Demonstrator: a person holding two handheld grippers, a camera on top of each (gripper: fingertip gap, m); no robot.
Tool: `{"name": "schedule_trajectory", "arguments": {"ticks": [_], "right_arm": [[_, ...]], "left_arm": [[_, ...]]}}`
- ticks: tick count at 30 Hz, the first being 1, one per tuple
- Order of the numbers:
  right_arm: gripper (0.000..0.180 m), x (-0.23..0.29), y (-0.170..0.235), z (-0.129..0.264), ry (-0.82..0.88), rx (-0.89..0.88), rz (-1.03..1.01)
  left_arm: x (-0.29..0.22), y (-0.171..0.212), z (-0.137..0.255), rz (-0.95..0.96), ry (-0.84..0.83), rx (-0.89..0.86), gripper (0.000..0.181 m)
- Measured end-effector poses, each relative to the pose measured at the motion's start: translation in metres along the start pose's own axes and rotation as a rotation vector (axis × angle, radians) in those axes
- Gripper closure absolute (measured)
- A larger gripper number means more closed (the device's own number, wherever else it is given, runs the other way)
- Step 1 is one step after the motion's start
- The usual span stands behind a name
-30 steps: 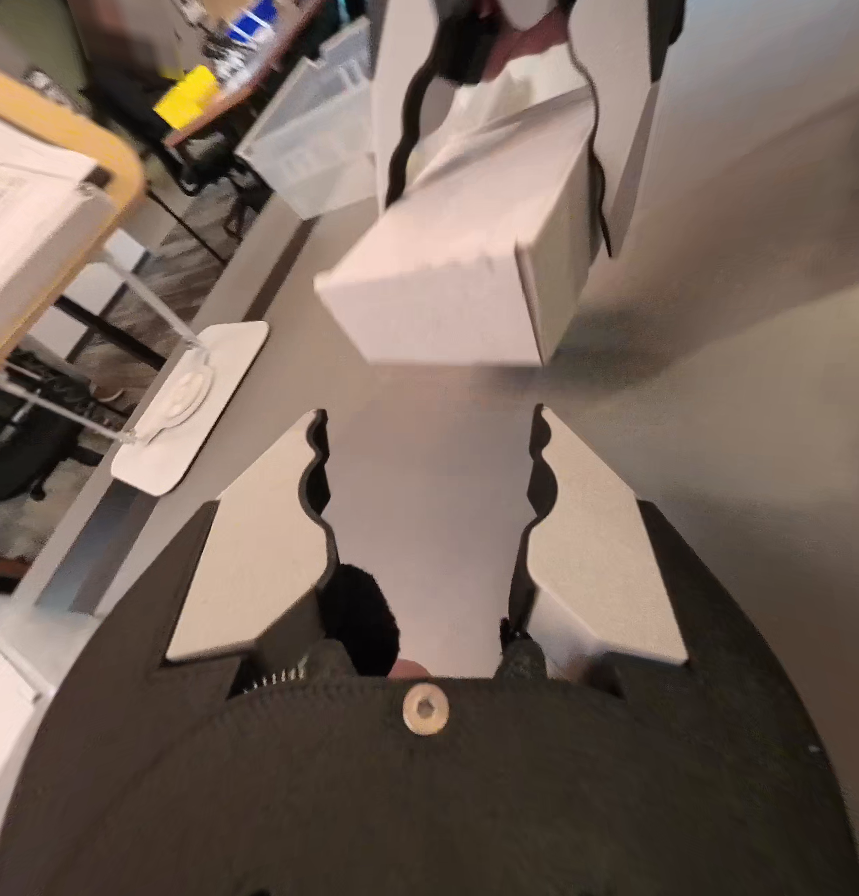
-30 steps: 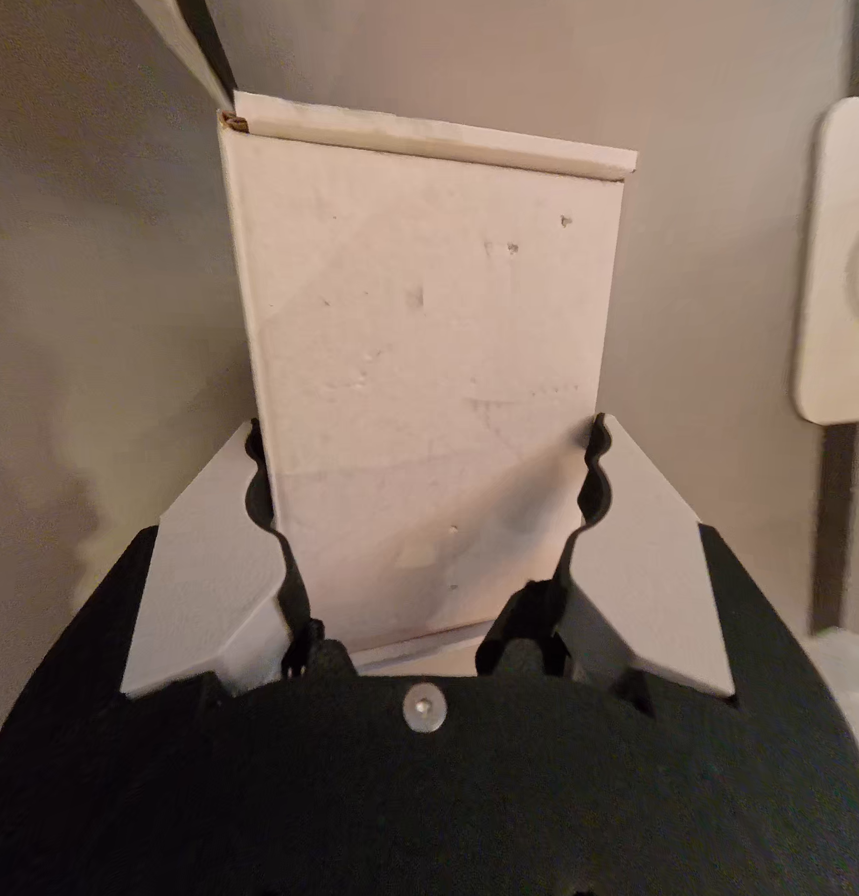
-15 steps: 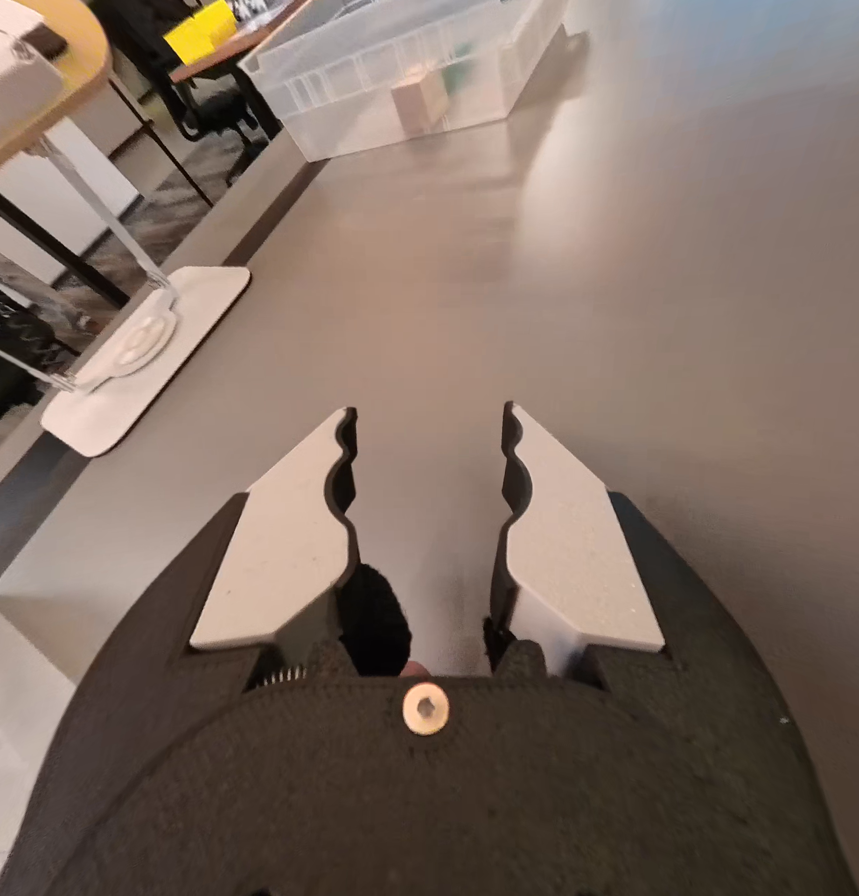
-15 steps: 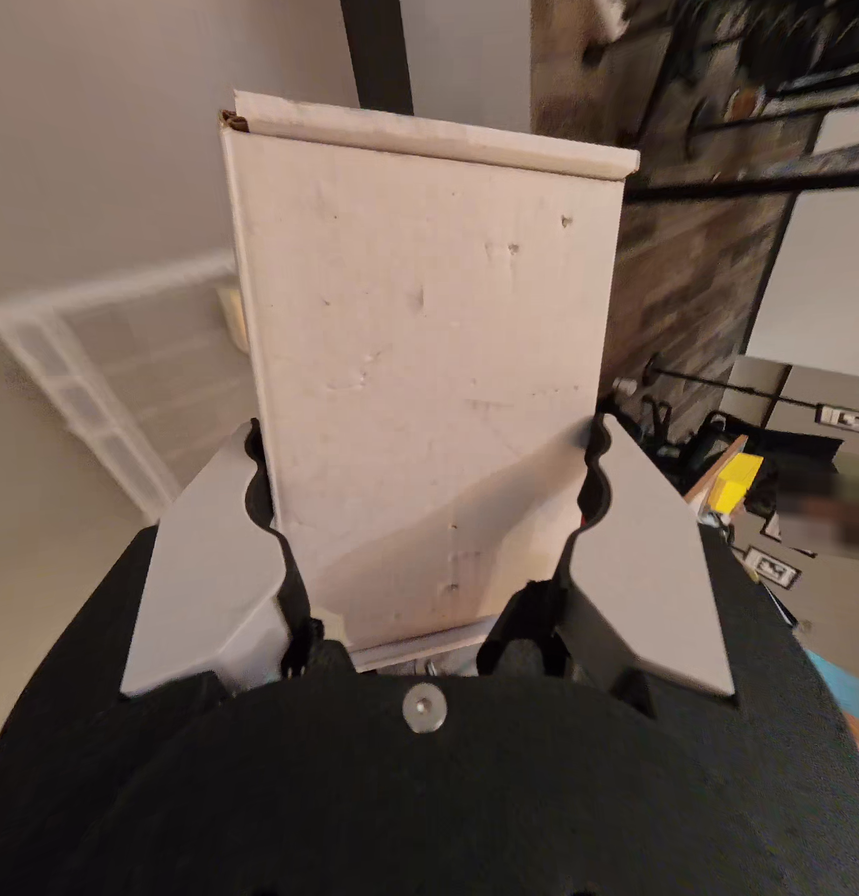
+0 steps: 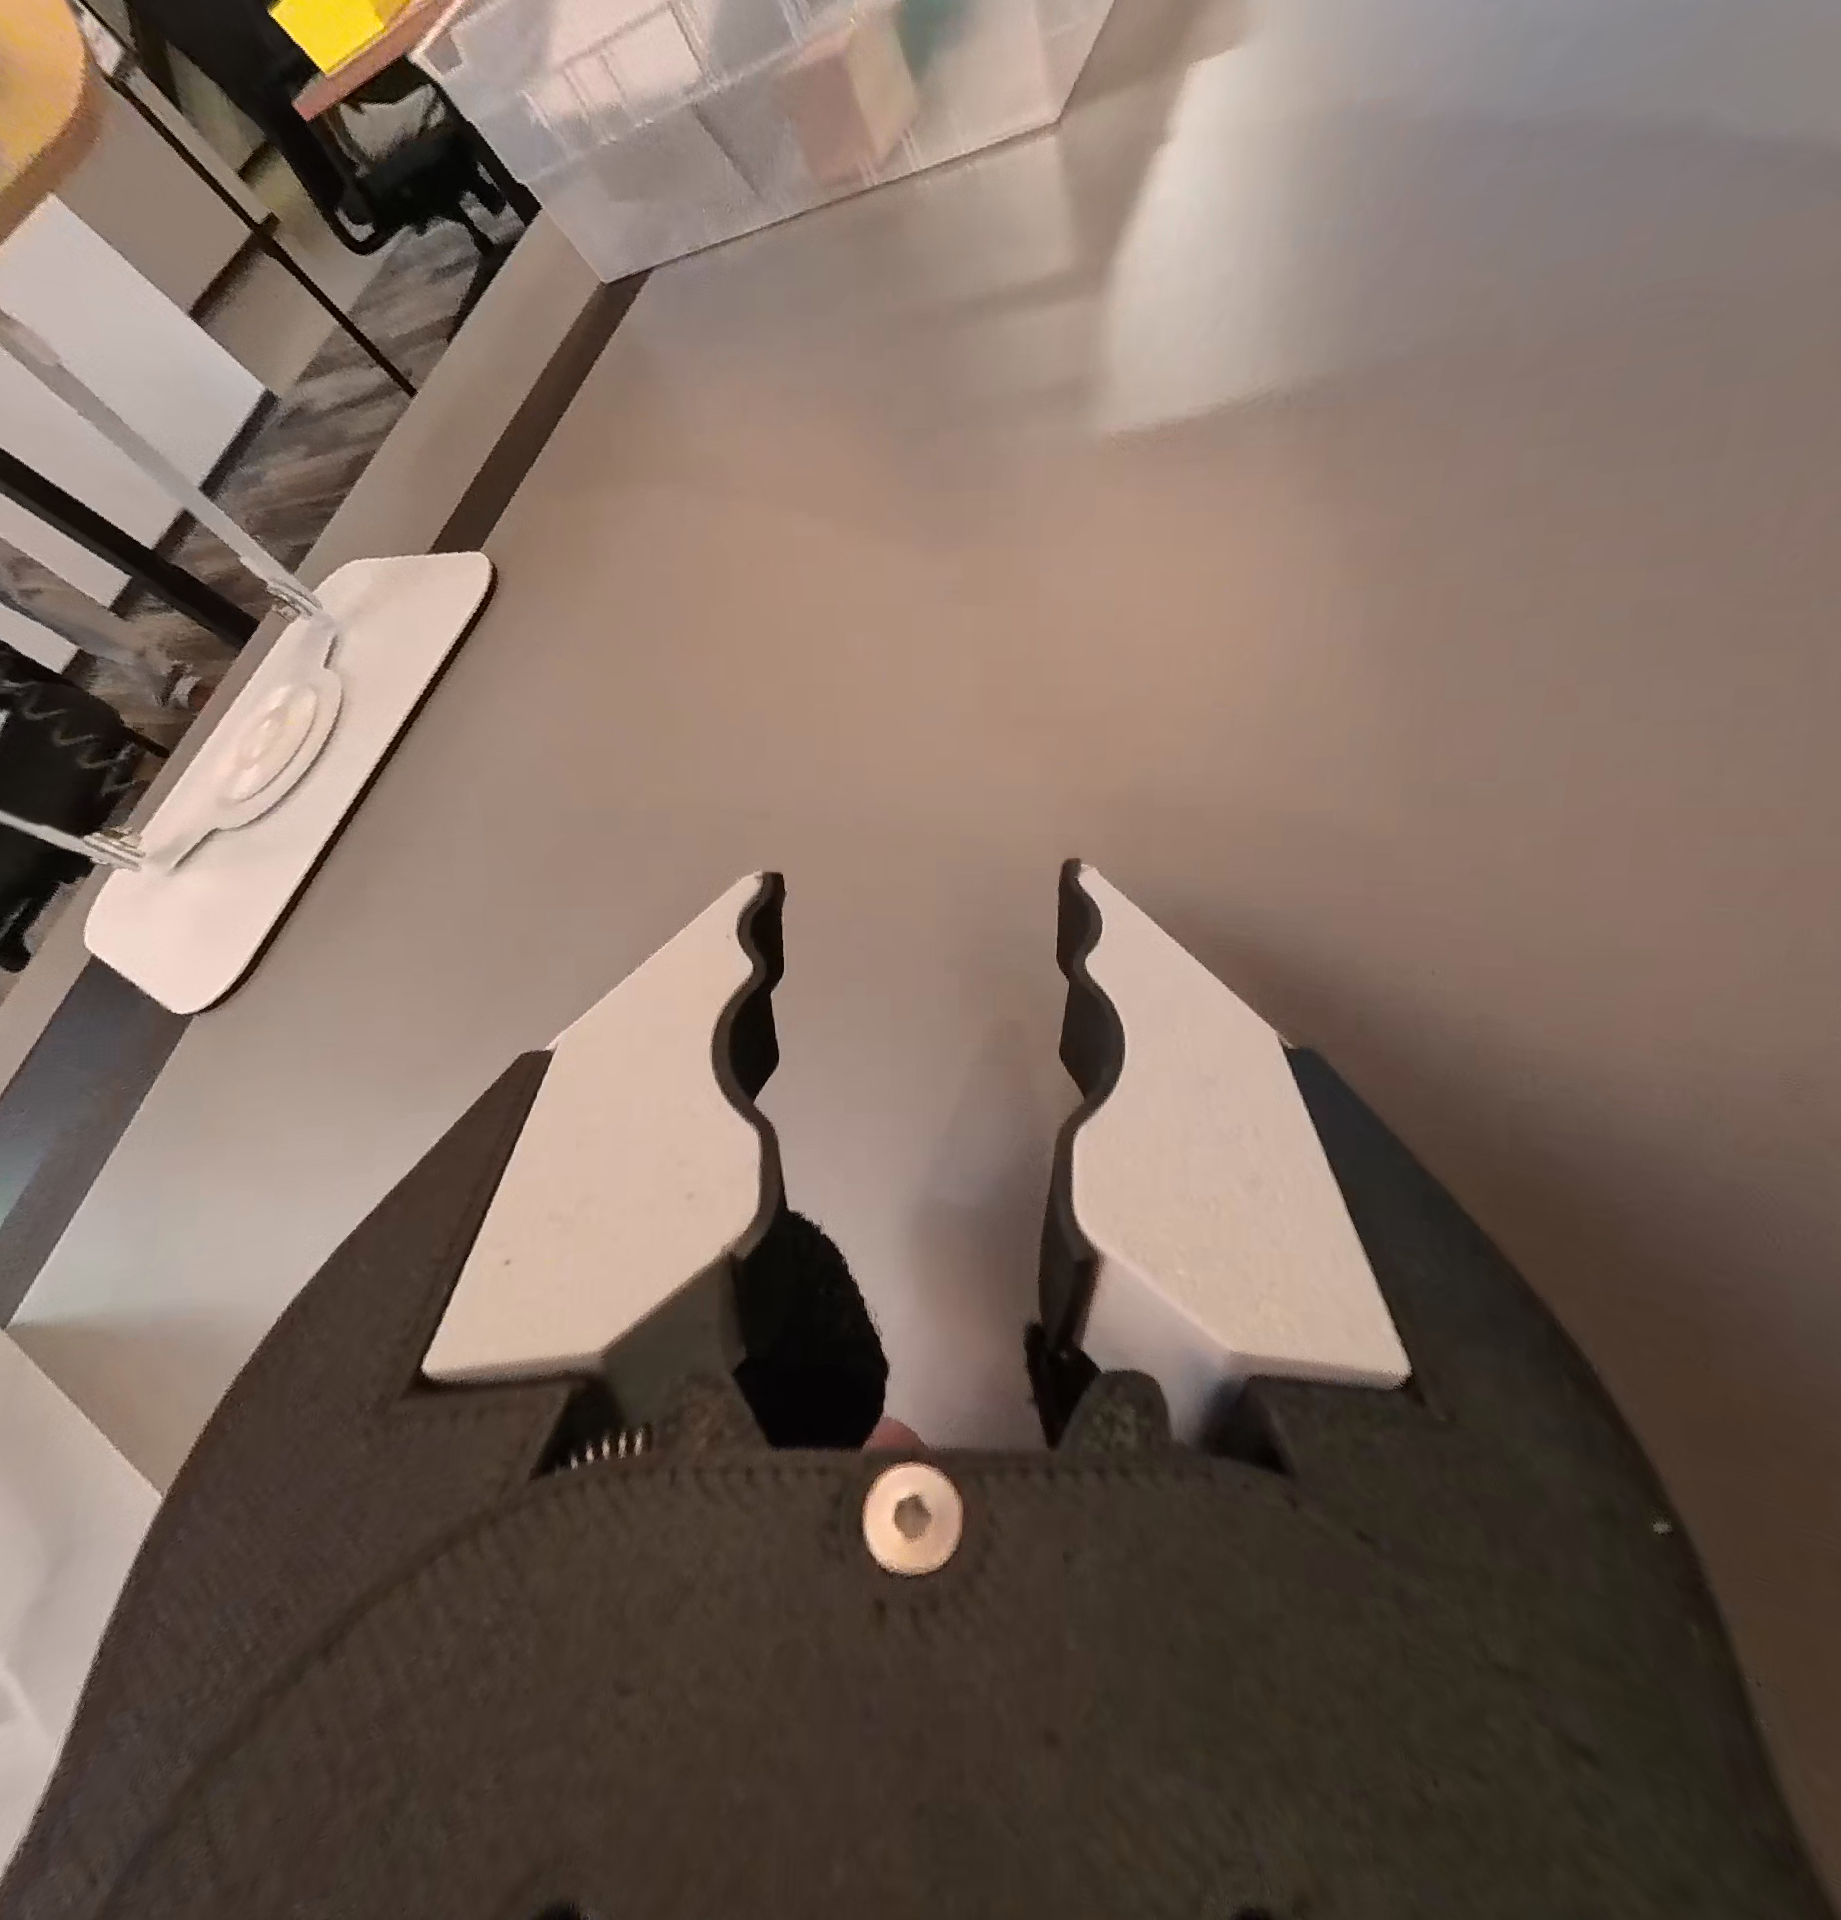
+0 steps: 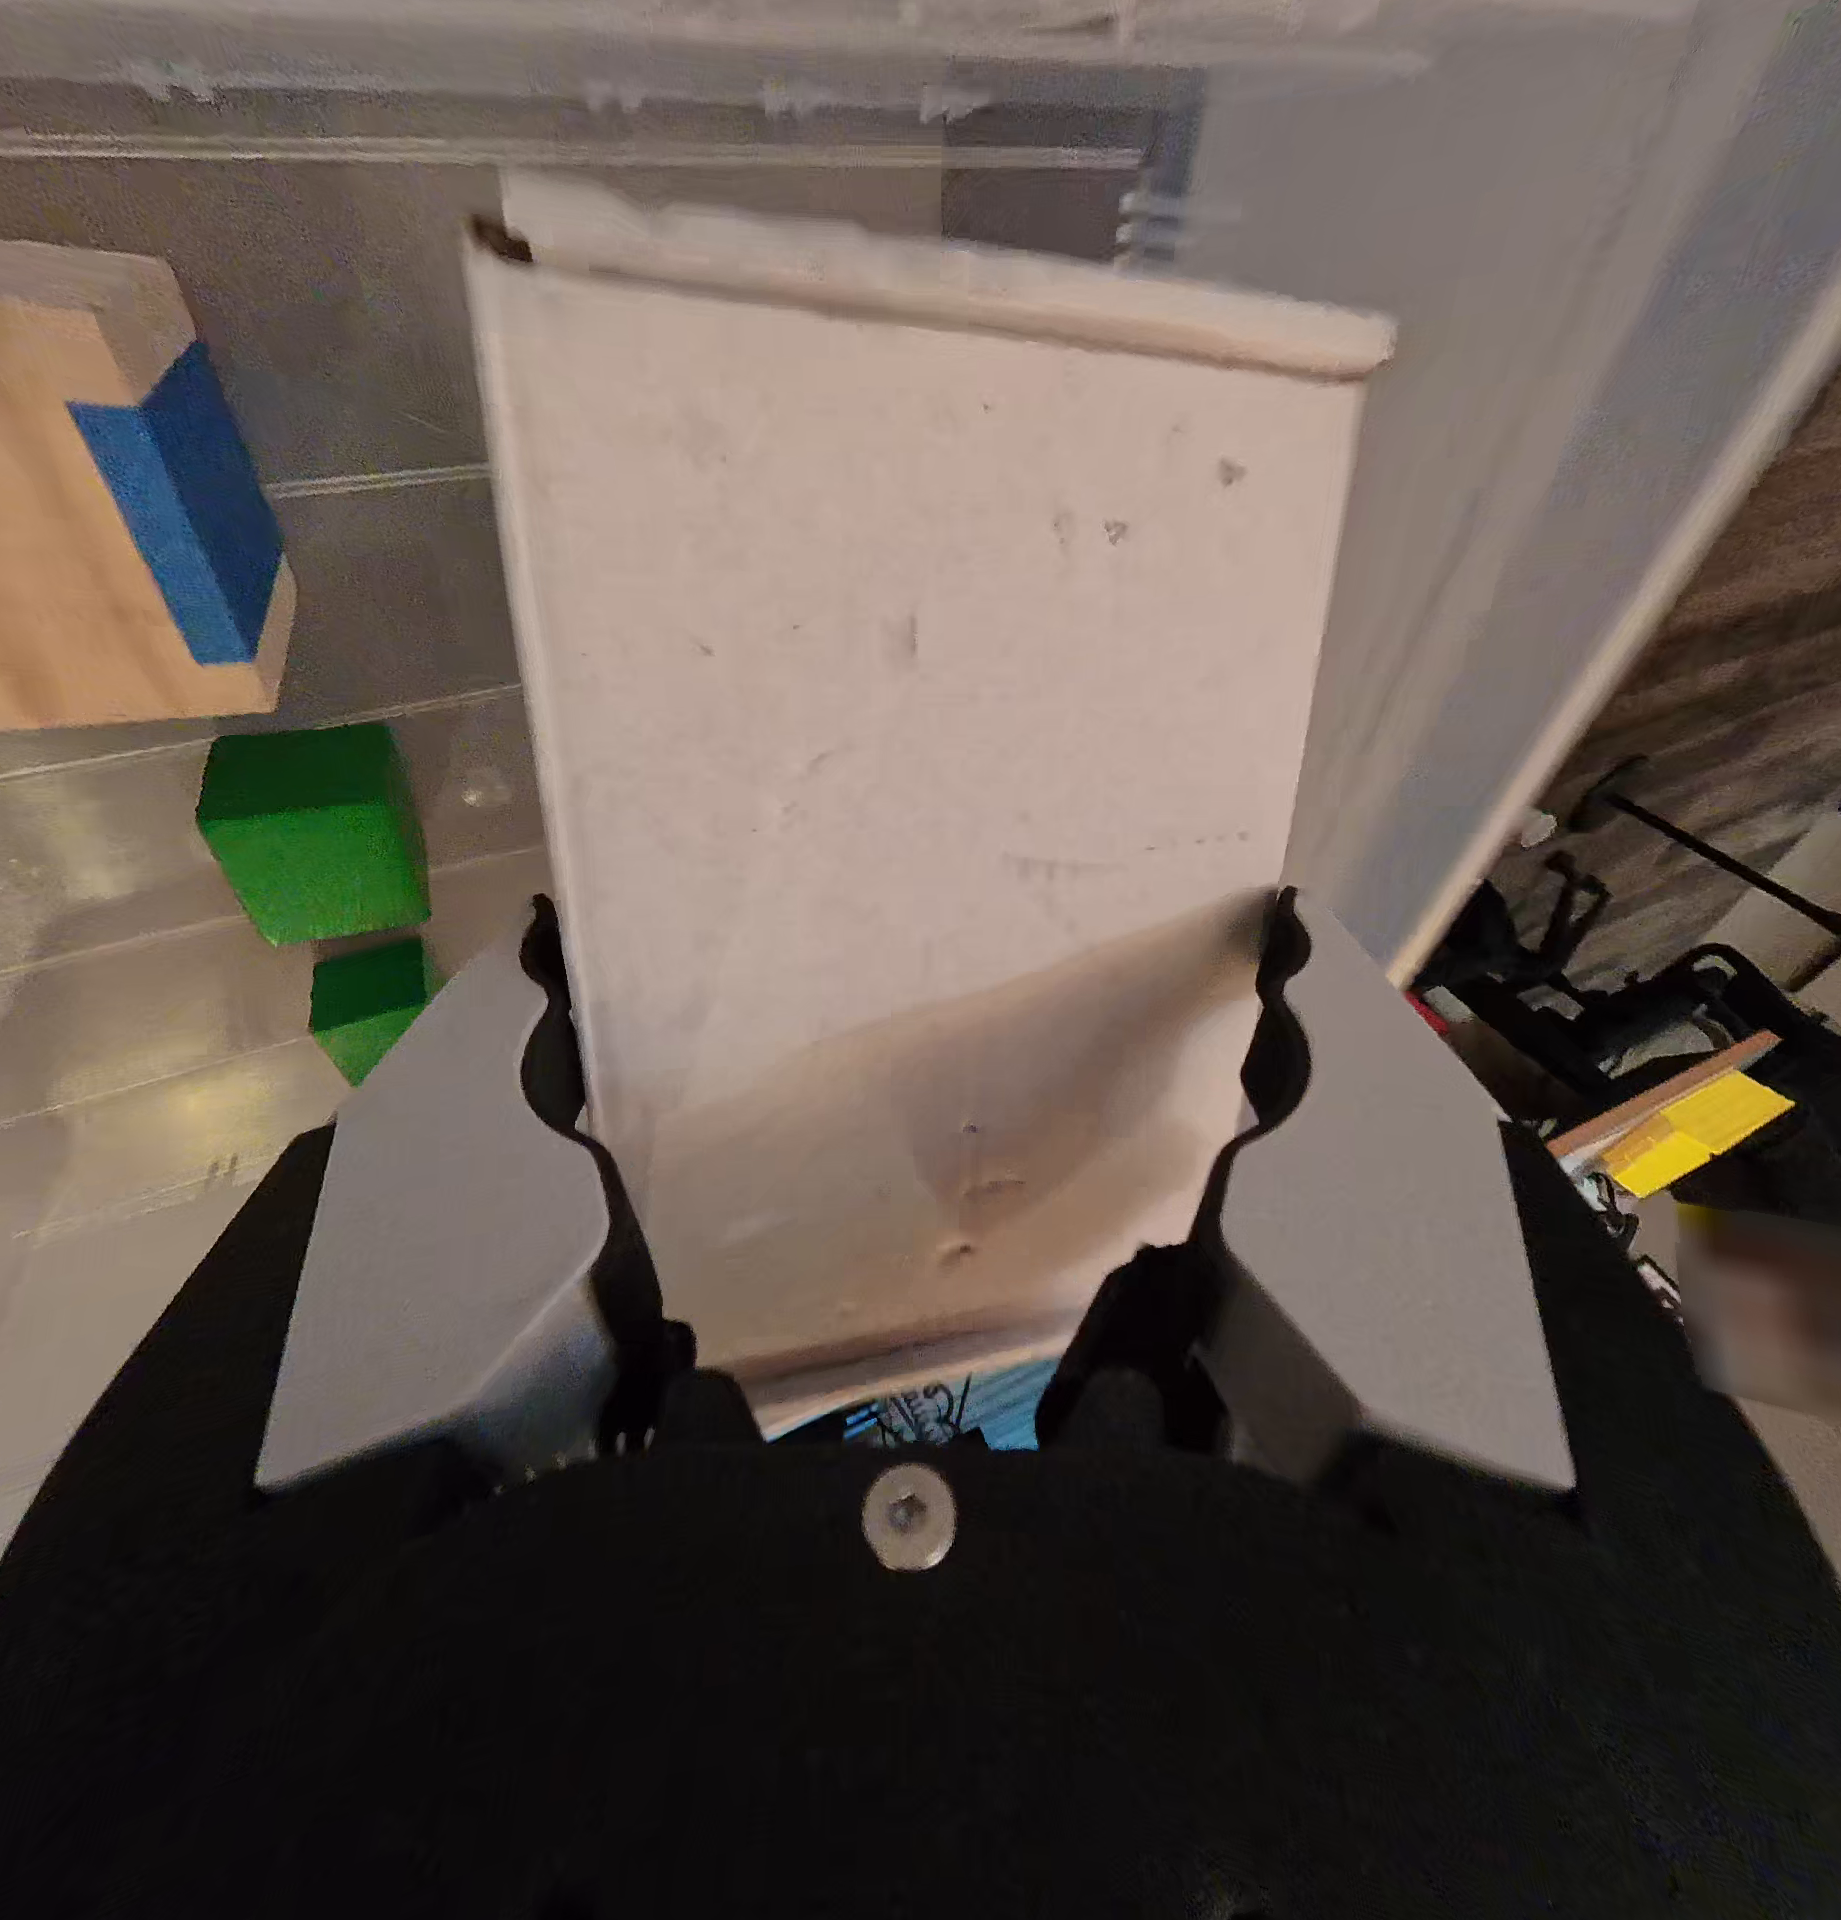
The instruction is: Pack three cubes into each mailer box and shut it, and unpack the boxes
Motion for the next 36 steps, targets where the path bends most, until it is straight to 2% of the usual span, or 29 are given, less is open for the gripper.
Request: {"name": "schedule_trajectory", "arguments": {"ticks": [1,4,6,9,13,16,20,22,24,27,29,31,32,34,36], "right_arm": [[0.051,0.0,0.001,-0.004,-0.001,0.021,0.013],[0.066,-0.006,0.002,-0.007,0.032,0.05,0.049],[0.06,-0.009,0.005,-0.007,0.028,0.073,0.035],[0.063,-0.013,0.007,0.002,0.048,0.069,0.006],[0.066,-0.019,0.003,0.045,0.141,-0.003,-0.076],[0.07,-0.007,-0.021,0.101,0.199,-0.144,-0.151],[0.081,0.04,-0.067,0.18,0.283,-0.341,-0.12],[0.085,0.077,-0.092,0.206,0.299,-0.419,-0.068],[0.092,0.125,-0.123,0.219,0.259,-0.522,0.02],[0.093,0.186,-0.159,0.219,0.193,-0.596,0.1],[0.093,0.225,-0.182,0.217,0.102,-0.669,0.114],[0.094,0.257,-0.204,0.215,0.016,-0.76,0.103],[0.094,0.271,-0.214,0.213,-0.028,-0.797,0.097],[0.097,0.294,-0.23,0.203,-0.105,-0.847,0.084],[0.098,0.316,-0.241,0.192,-0.2,-0.872,0.085]], "left_arm": [[-0.001,0.001,-0.001,-0.003,0.002,0.005,0.129],[-0.002,0.001,-0.001,-0.004,0.013,0.009,0.13],[-0.002,0.001,-0.002,-0.003,0.015,0.011,0.129],[-0.003,0.001,-0.002,-0.009,0.018,0.013,0.128],[-0.003,0.001,-0.001,-0.014,0.012,0.011,0.123],[-0.011,0.006,-0.005,-0.006,0.069,0.058,0.106],[-0.005,-0.003,0.005,0.016,0.064,0.019,0.091],[0.015,-0.009,0.02,-0.045,-0.023,0.009,0.075],[0.033,-0.014,0.042,-0.101,-0.049,0.02,0.071],[0.079,-0.011,0.082,-0.223,-0.144,0.107,0.064],[0.111,0.003,0.107,-0.267,-0.153,0.191,0.075],[0.142,0.026,0.122,-0.286,-0.119,0.286,0.079],[0.159,0.04,0.126,-0.288,-0.106,0.317,0.077],[0.193,0.078,0.127,-0.257,-0.069,0.421,0.06],[0.216,0.117,0.121,-0.255,0.013,0.486,0.063]]}}
Point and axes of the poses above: each gripper's, where its closed fingertips meet, z back along the fingers, y out of its underside, x = y × z across the jaws, the point moved 1 cm from there along z, back along the fingers, and after that the axes turned 15 degrees about -z, right-handed, at the moved point
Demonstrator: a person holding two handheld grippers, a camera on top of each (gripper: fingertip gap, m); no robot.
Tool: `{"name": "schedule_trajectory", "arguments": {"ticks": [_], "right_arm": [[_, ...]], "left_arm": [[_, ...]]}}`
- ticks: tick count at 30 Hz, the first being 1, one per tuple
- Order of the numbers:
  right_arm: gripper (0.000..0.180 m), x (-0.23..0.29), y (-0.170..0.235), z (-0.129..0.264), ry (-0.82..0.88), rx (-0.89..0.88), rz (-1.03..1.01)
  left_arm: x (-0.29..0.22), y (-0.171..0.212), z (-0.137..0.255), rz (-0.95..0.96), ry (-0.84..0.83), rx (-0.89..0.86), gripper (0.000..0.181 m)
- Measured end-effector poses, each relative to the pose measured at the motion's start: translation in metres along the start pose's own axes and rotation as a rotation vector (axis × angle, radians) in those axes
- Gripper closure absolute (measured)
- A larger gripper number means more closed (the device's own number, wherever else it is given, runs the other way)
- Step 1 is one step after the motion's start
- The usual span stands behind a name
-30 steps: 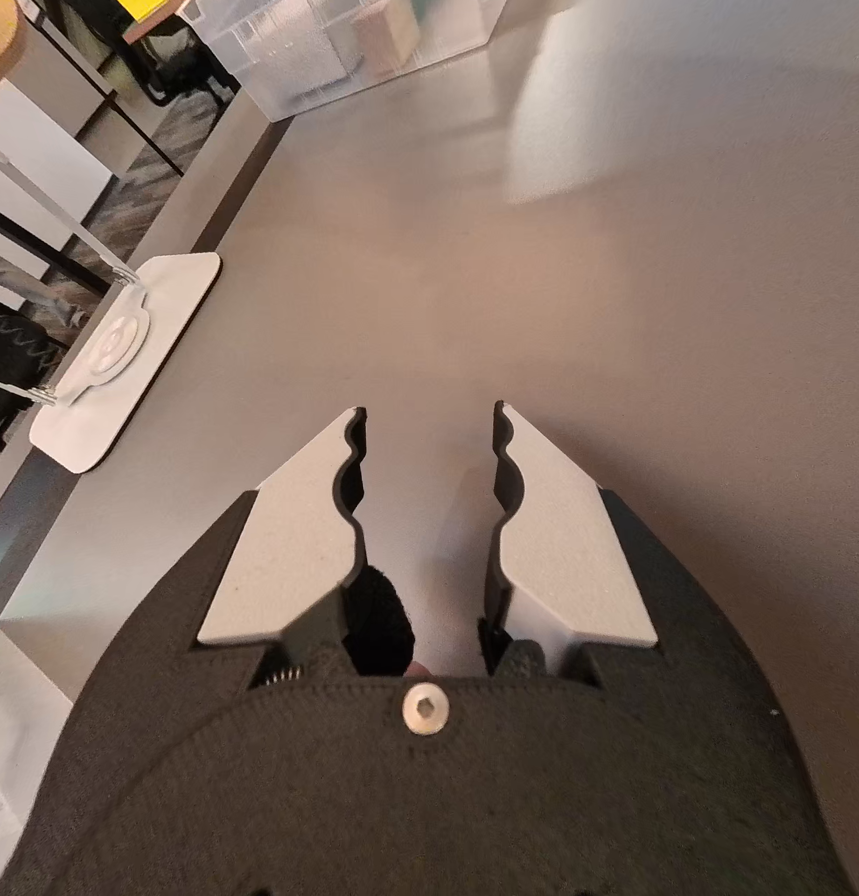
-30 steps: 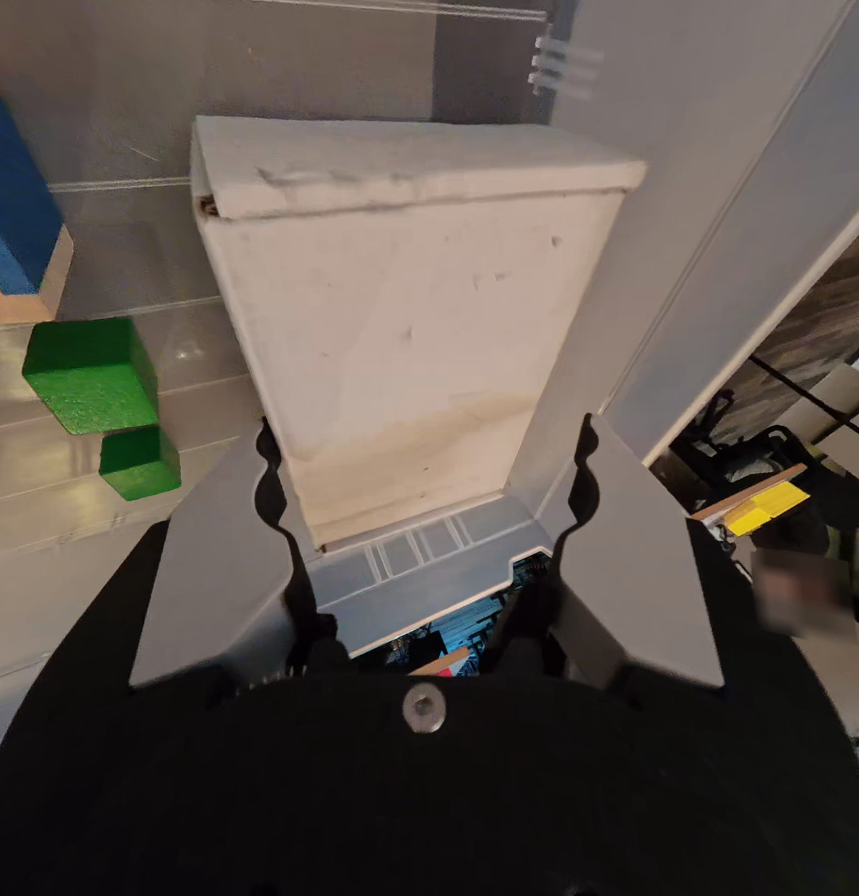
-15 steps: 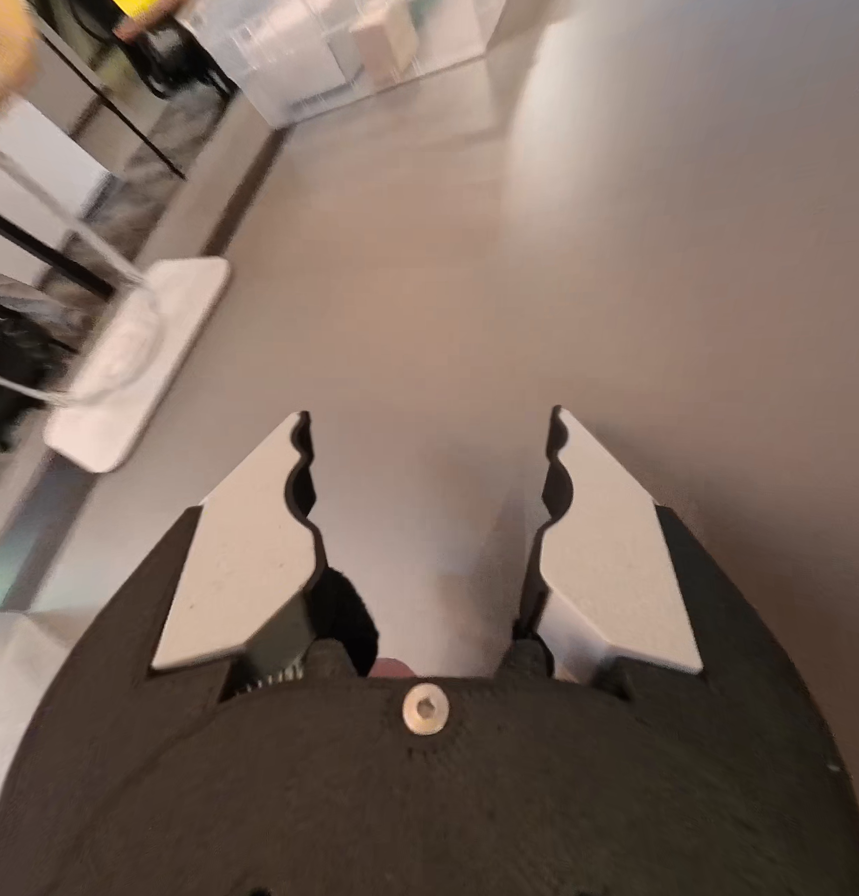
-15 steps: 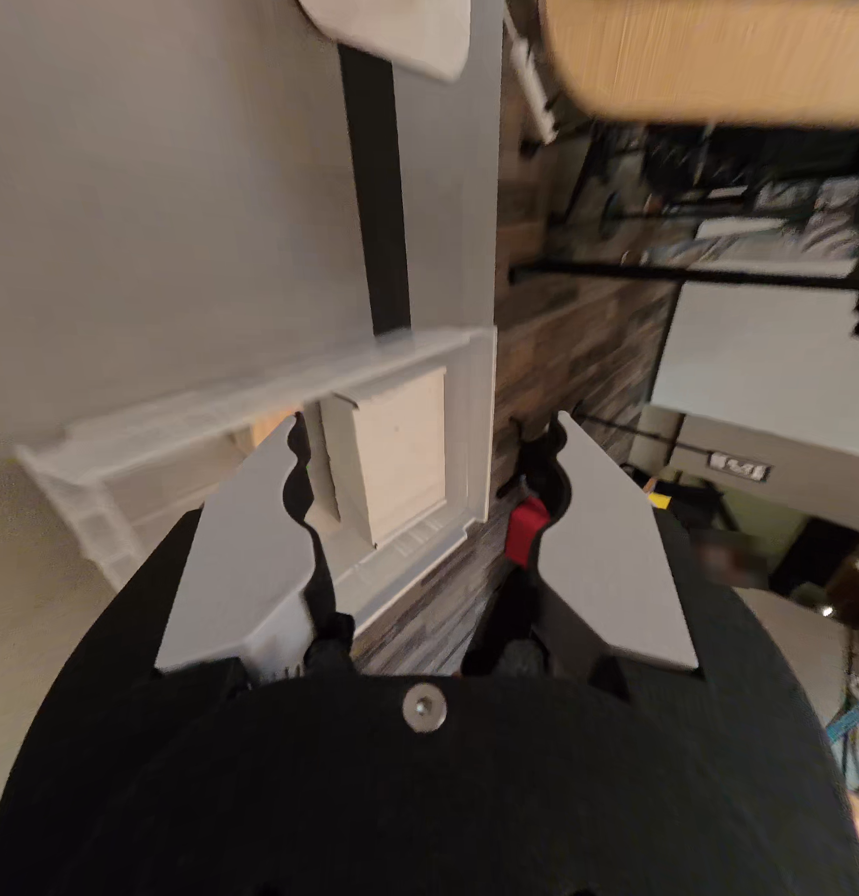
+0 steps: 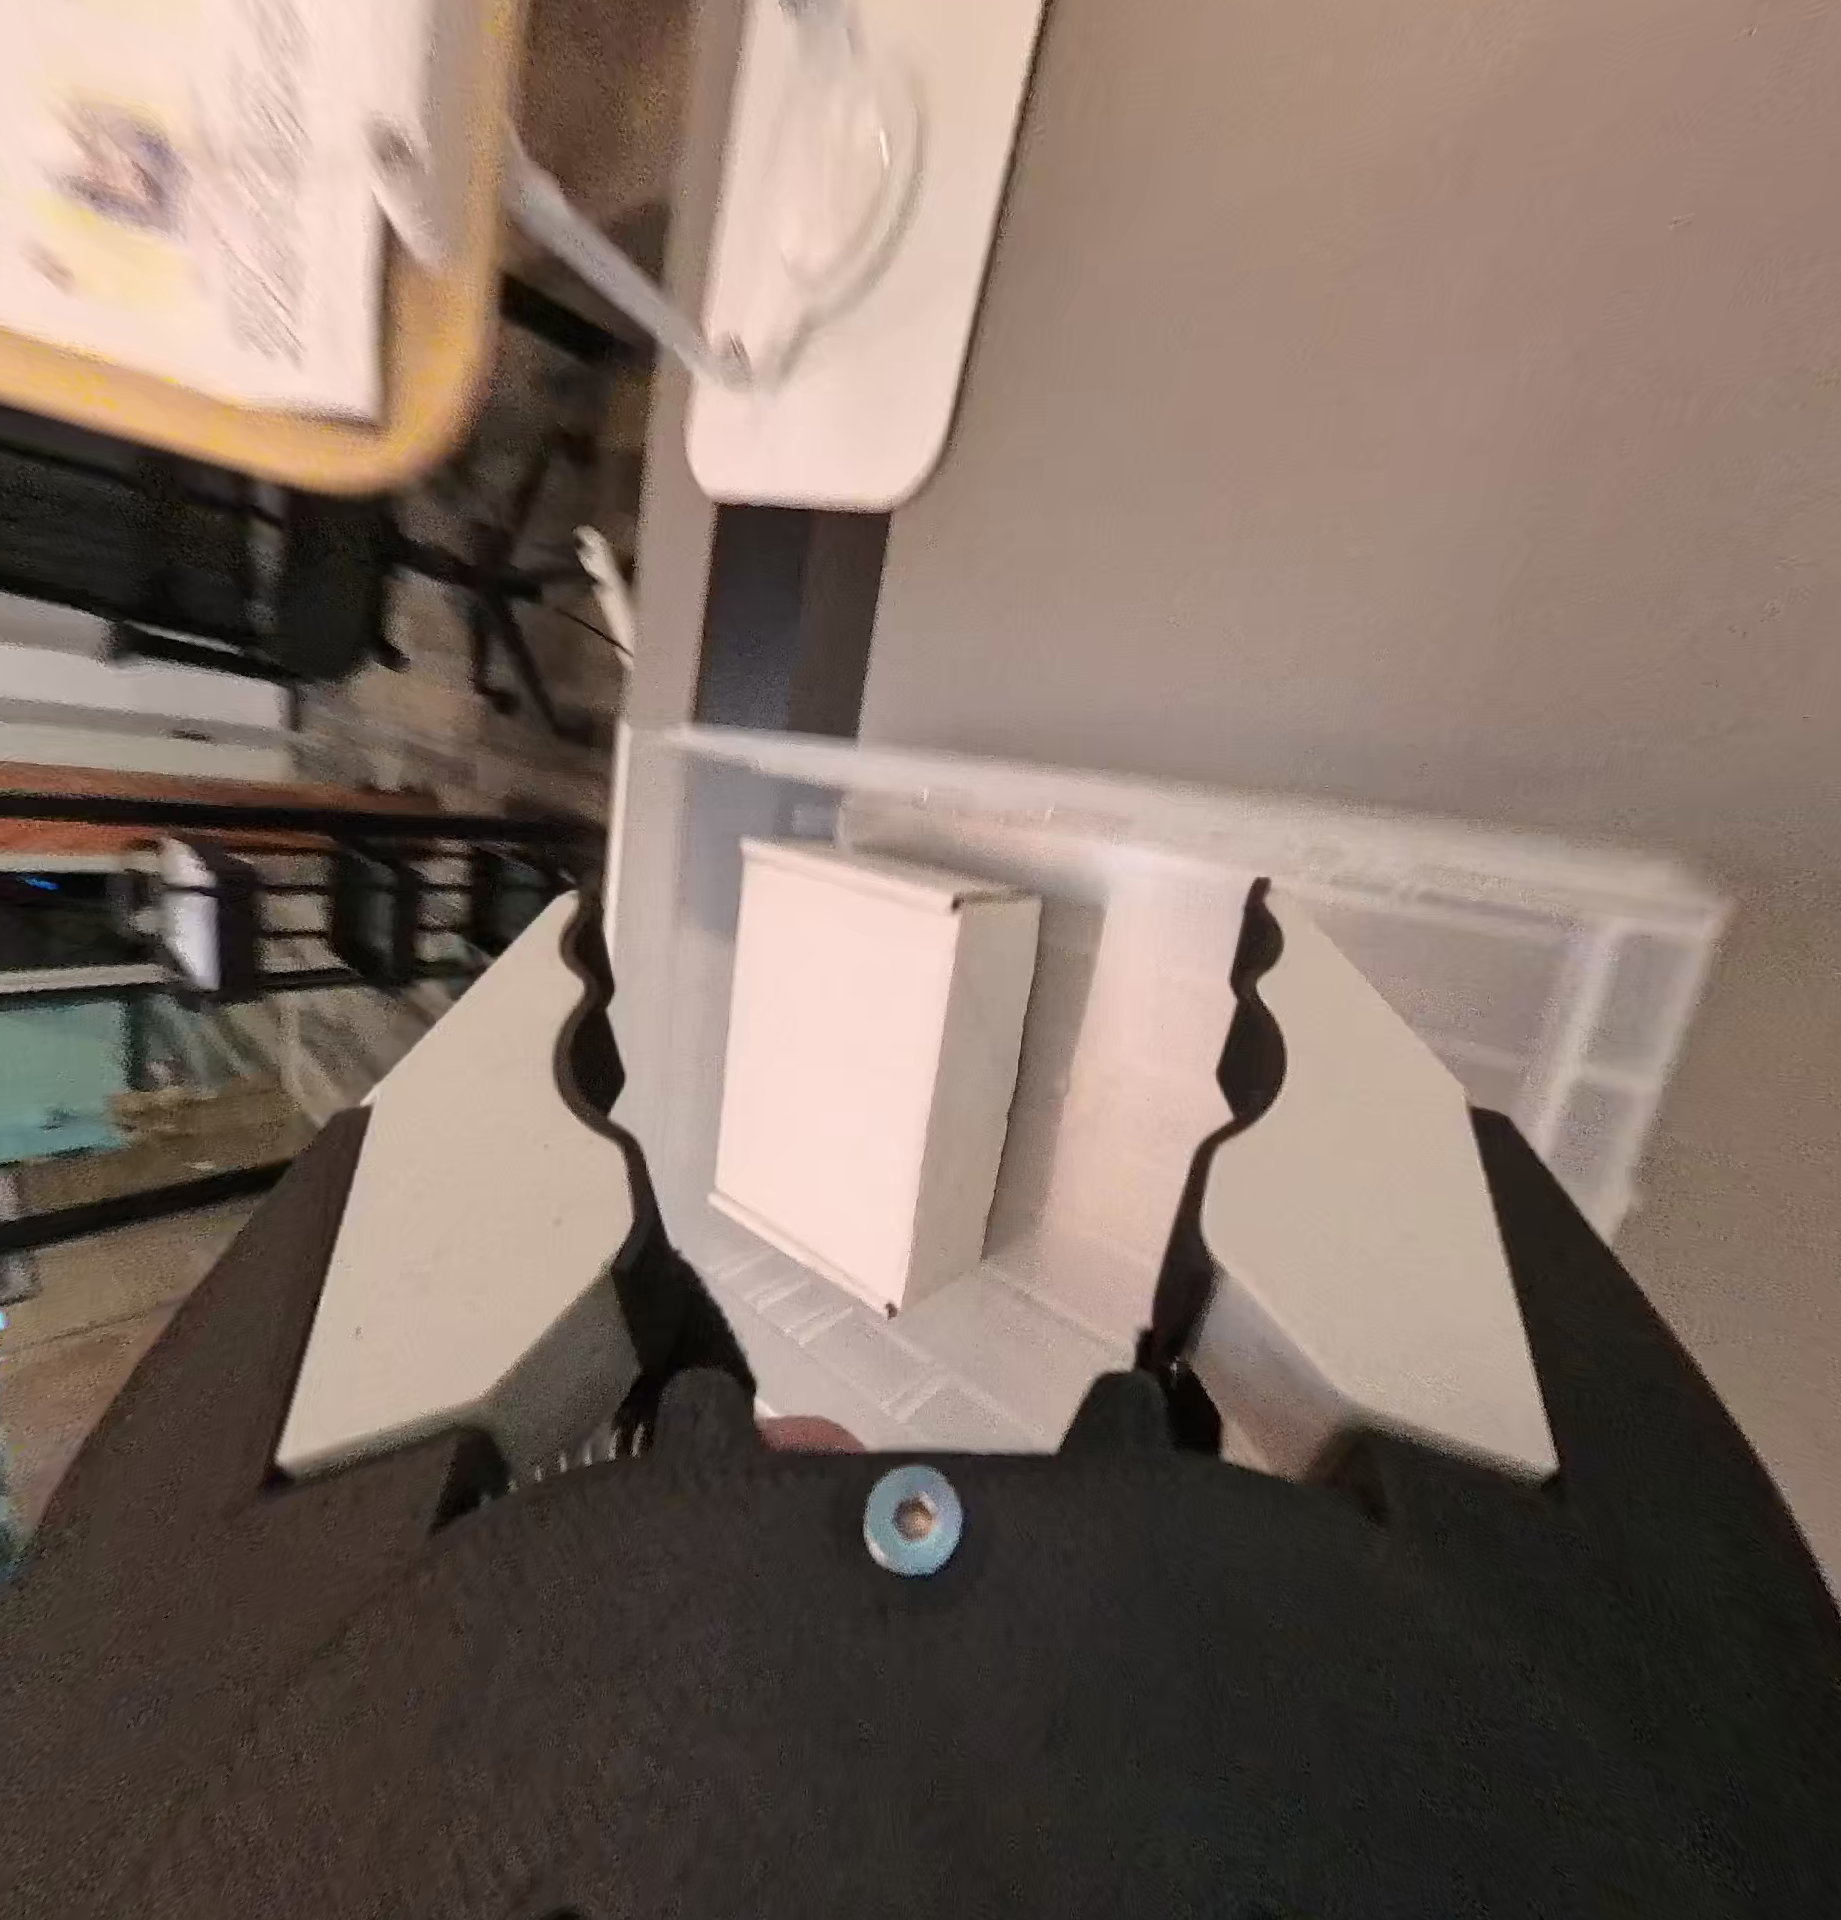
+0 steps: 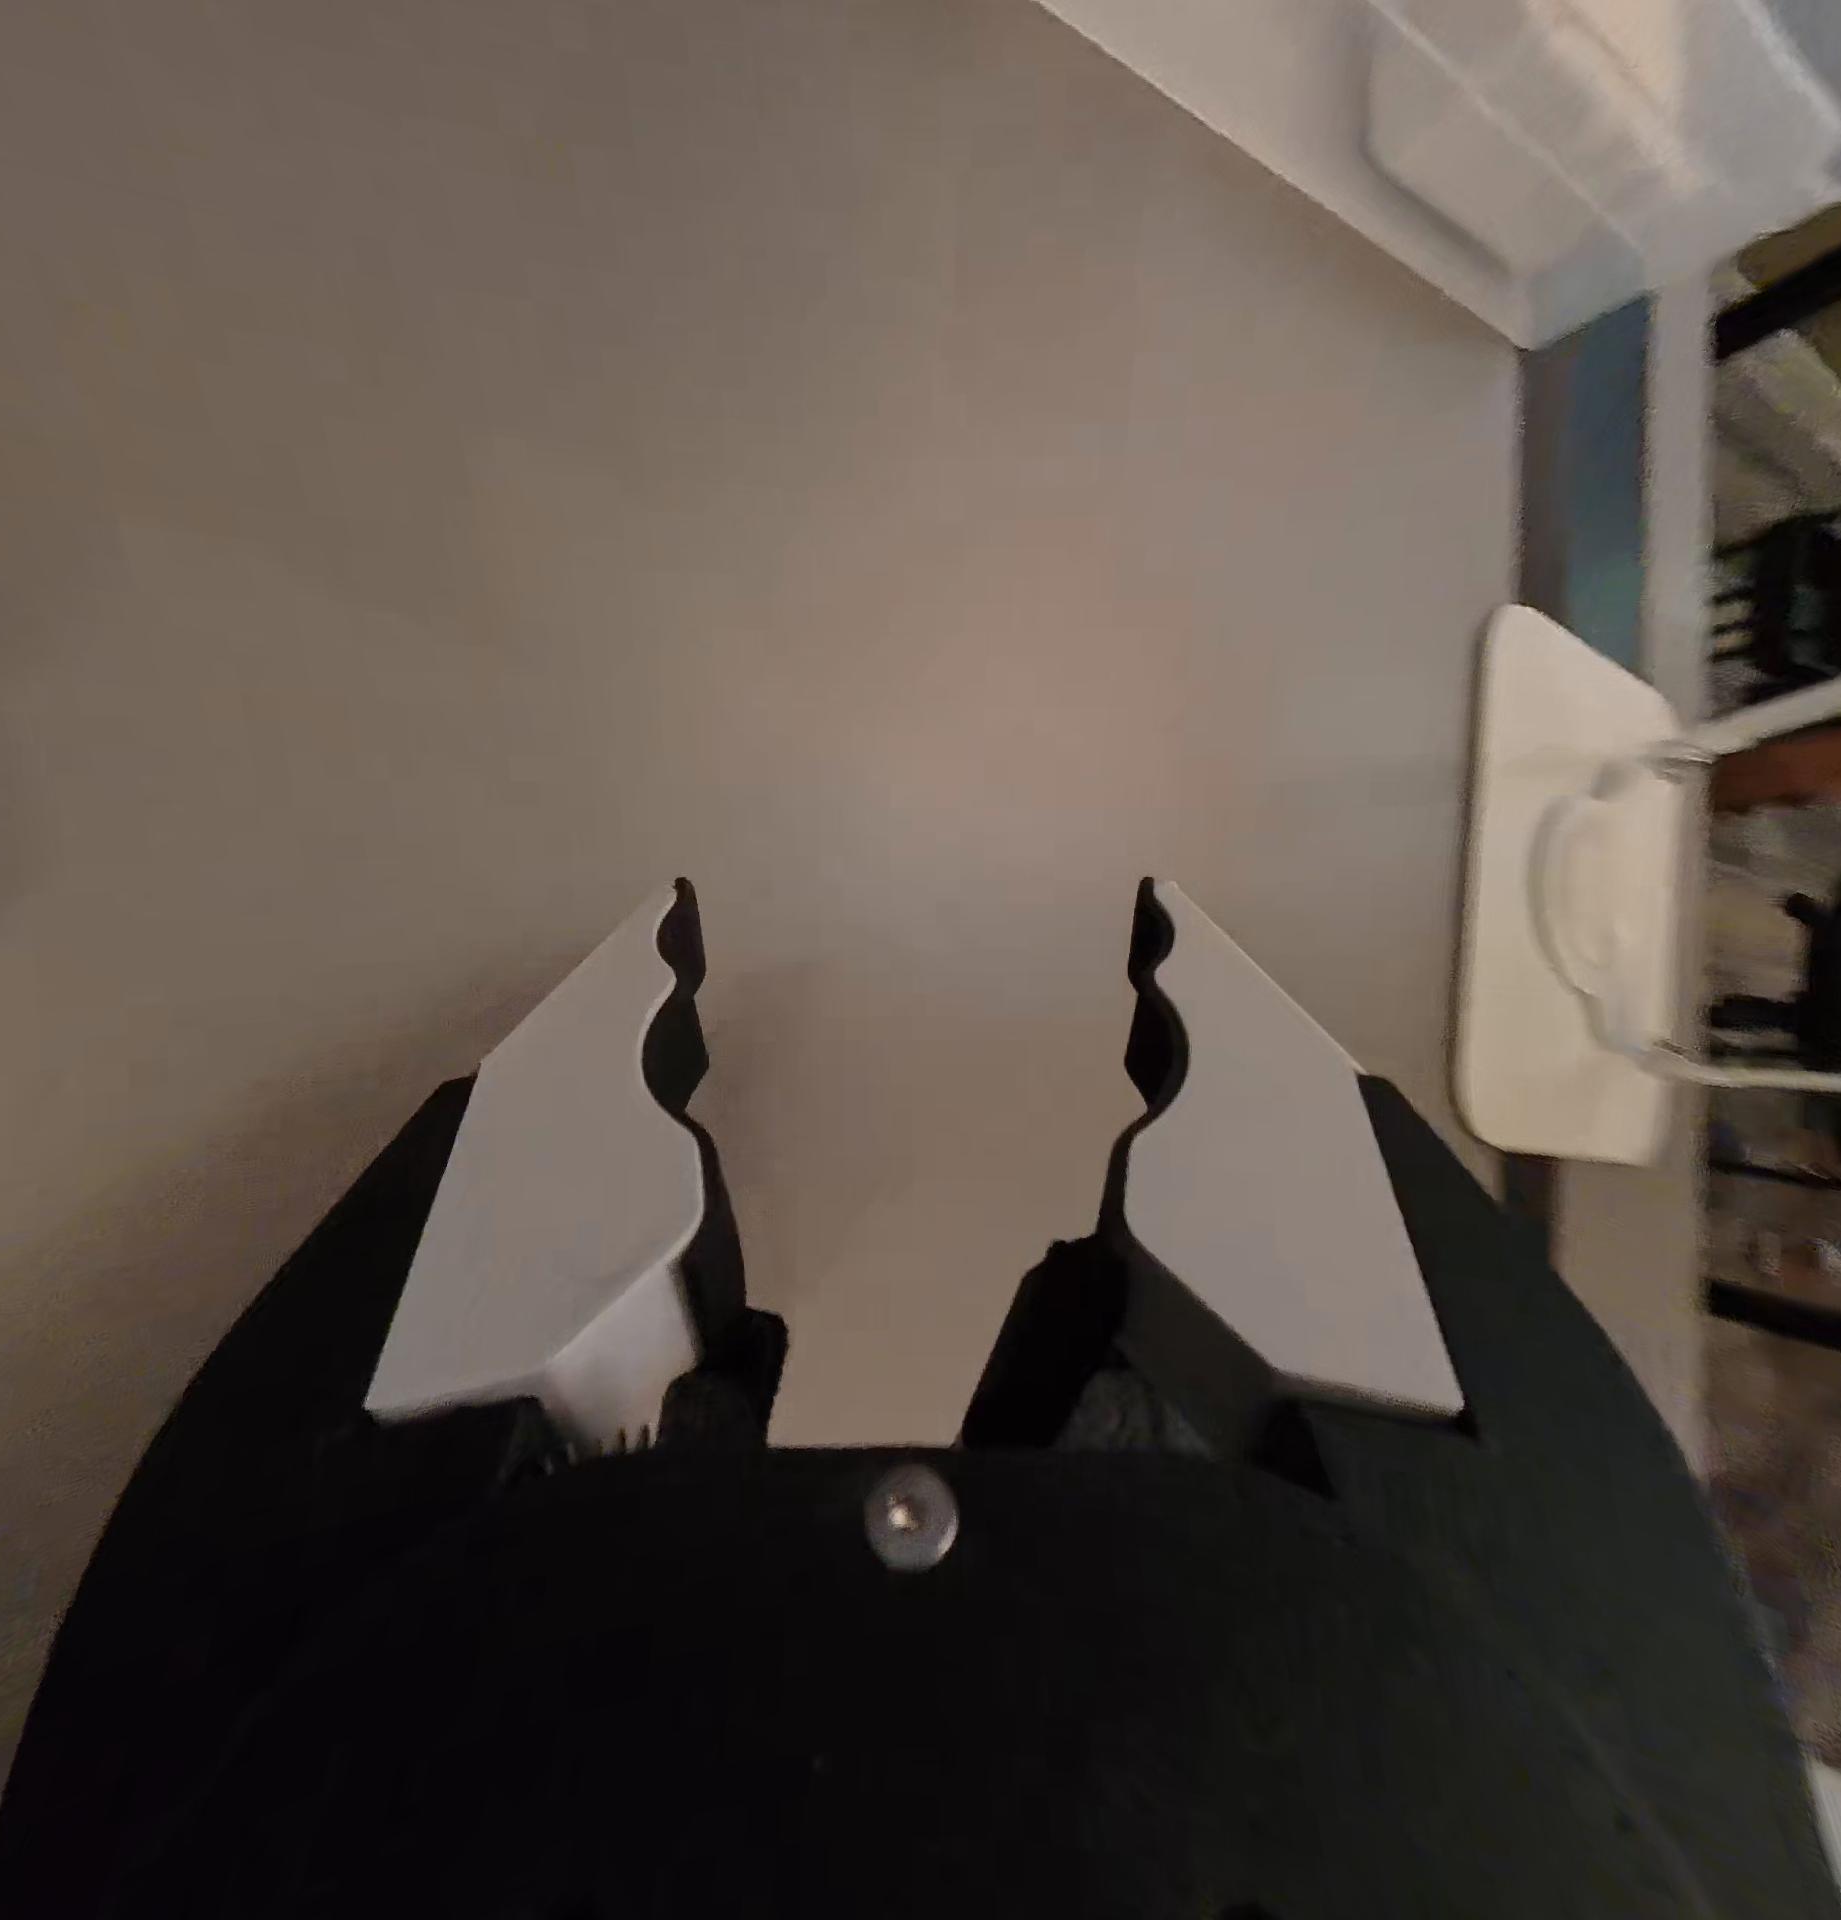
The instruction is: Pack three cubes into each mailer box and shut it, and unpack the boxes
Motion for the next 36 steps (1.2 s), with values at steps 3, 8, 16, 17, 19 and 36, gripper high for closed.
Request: {"name": "schedule_trajectory", "arguments": {"ticks": [3,8,16,17,19,36], "right_arm": [[0.099,0.01,0.012,-0.021,-0.041,0.013,-0.01],[0.107,0.016,0.014,-0.027,-0.105,-0.052,-0.06],[0.114,0.02,0.014,-0.03,-0.155,-0.107,-0.112],[0.115,0.02,0.013,-0.03,-0.162,-0.114,-0.12],[0.116,0.022,0.012,-0.032,-0.177,-0.126,-0.136],[0.118,0.023,0.012,-0.032,-0.186,-0.126,-0.144]], "left_arm": [[0.008,0.061,-0.041,-0.001,0.158,0.158,0.058],[0.017,0.11,-0.089,0.034,0.311,0.205,0.062],[-0.018,0.13,-0.123,0.013,0.549,0.26,0.049],[-0.017,0.131,-0.122,0.001,0.557,0.273,0.048],[-0.017,0.133,-0.123,-0.013,0.548,0.282,0.05],[-0.058,0.133,-0.105,-0.053,0.661,0.386,0.025]]}}
Point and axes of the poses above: each gripper's, where its closed fingertips meet, z back along the fingers, y out of its underside, x = y × z across the jaws, the point moved 1 cm from there along z, back along the fingers, and after that the axes turned 15 degrees about -z, right-handed, at the moved point
